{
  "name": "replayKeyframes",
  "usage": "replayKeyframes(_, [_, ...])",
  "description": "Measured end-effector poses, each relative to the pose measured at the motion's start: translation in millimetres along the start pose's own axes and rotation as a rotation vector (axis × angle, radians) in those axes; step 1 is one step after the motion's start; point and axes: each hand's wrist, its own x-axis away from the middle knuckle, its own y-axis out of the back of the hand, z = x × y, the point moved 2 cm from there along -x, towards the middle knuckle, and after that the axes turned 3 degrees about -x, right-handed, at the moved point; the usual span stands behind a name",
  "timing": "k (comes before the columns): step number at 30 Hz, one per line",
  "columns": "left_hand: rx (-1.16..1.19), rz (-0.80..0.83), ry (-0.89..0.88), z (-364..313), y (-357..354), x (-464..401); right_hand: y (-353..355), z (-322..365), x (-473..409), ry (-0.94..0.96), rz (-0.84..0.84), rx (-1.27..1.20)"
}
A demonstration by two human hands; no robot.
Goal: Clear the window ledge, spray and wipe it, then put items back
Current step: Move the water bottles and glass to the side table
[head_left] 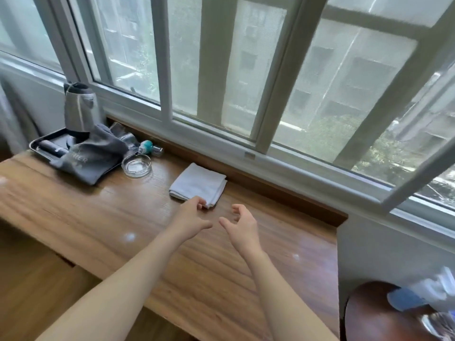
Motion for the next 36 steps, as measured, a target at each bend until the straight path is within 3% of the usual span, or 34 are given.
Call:
replayKeyframes(6, [-0.149,0.019,0.070,46,33,-44,-54,19,-57,0.031,0.101,0.069])
replayKeyframes(19, [-0.208,0.039,0.187,113,98,-130,-154,71,-142,0.033,0.281,0.142])
replayKeyframes(30, [-0.276,0.018,0.017,177,180,-191,-235,131,-165,-0.046,0.143,0.162])
replayKeyframes(36, [-0.314,0.028,0.037,205,200,-207,-264,156,-181,-0.079,0.092,0.178])
